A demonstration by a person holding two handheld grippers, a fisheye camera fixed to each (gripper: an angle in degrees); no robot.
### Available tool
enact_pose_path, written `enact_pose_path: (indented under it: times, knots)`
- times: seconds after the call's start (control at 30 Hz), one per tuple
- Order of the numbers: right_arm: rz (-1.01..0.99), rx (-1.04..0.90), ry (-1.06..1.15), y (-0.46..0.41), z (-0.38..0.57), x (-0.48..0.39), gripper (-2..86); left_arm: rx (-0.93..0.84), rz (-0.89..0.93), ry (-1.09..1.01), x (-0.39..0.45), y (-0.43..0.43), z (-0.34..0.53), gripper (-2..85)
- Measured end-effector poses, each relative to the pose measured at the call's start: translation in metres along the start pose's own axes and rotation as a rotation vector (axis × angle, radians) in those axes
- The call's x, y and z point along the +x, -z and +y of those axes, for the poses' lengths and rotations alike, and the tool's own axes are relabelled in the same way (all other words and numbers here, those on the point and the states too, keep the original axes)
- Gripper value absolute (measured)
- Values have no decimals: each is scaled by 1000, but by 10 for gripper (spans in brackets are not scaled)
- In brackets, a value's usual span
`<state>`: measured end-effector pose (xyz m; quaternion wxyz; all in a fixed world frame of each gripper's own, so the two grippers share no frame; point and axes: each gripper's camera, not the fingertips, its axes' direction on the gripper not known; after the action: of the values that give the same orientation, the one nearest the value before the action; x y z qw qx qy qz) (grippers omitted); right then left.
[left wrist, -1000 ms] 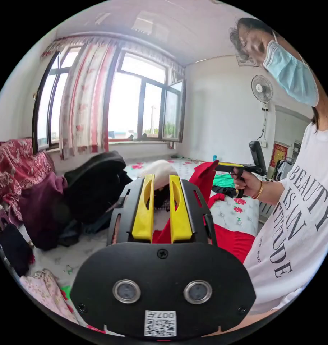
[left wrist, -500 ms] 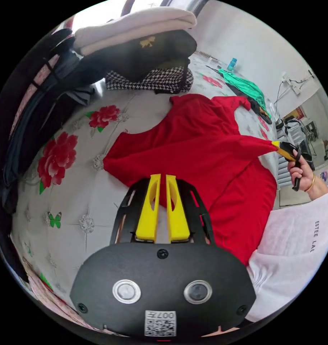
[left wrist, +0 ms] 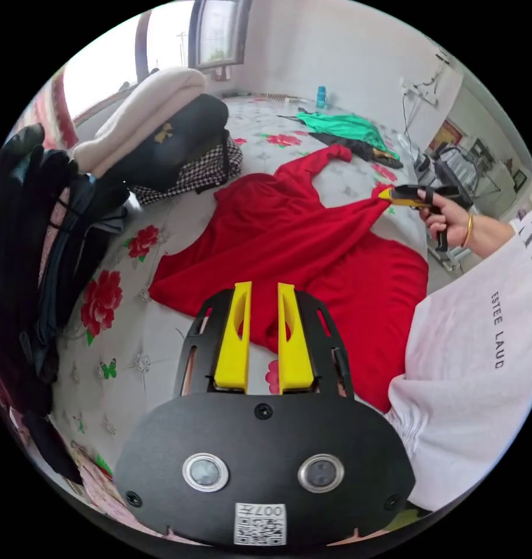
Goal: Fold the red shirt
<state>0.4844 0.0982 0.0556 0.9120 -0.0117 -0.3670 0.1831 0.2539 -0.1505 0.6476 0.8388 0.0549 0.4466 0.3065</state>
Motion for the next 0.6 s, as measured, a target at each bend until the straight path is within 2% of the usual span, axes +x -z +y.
enact_pose_path:
  times: [0.13,0.17,0.3,0.4,0.47,0.53,0.6]
  knots:
    - [36,36,35,10,10,-34,-4,-265,-86,-72,3,-61,9,46]
    - [79,60,88,18,17,-51,-4,-194,-68,-78,-4,-55,14,37]
    - [200,54,201,23,38,-73,-3,-213,-1,-19,-34,-58,14,34]
    - [246,-61,130,-7,52,-38,-1,-213,6,-59,-44,-57,14,40]
    - [215,-140,3,-24,65,-9,3,-234,-1,-72,-49,-54,13,56]
    - [161,-112,-5,-17,76,-6,6,-243,-4,-55,-54,-48,13,69]
    - [204,-78,-14,-5,81,-6,9,-222,-7,-19,-61,-35,16,78]
